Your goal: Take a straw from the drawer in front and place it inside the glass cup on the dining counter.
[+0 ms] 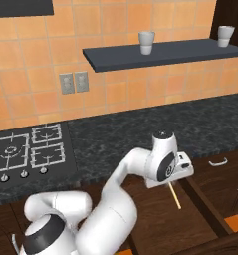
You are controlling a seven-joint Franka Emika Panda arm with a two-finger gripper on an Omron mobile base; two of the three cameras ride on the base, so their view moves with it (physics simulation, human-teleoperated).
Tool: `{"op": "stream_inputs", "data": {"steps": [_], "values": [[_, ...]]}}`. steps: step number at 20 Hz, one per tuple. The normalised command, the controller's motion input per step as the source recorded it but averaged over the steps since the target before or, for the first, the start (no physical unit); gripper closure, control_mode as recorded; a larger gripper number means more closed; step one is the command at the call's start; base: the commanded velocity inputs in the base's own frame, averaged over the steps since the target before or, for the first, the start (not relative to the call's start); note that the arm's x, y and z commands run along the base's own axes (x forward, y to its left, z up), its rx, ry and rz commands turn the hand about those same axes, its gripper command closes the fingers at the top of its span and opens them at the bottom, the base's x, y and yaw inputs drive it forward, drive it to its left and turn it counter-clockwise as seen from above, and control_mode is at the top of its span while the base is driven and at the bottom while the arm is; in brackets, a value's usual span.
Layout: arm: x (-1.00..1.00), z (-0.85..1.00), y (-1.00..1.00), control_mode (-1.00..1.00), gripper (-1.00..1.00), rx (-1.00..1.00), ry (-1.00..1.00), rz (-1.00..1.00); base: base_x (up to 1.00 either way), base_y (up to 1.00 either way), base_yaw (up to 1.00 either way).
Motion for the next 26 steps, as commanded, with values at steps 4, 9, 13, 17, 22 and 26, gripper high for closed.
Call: {"op": "stream_inputs", "data": {"steps": [4, 9, 13, 17, 22, 26], "values": [[-0.35, 0.87, 0.28, -1.00, 1.00, -0.09, -0.14, 0.00, 0.00, 0.00, 0.00], [-0.32, 0.80, 0.32, -1.00, 1.00, -0.04, -0.03, 0.00, 0.00, 0.00, 0.00], [-0.19, 0.36, 0.64, -1.00, 1.00, -0.03, 0.00, 0.00, 0.00, 0.00, 0.00], [-0.08, 0.01, 0.48, -1.00, 1.00, 0.00, 0.00, 0.00, 0.00, 0.00, 0.00], [-0.05, 0.00, 0.17, -1.00, 1.00, 0.00, 0.00, 0.01, 0.00, 0.00, 0.00], [-0.12, 0.00, 0.09, -1.00, 1.00, -0.01, -0.02, 0.00, 0.00, 0.00, 0.00]]}}
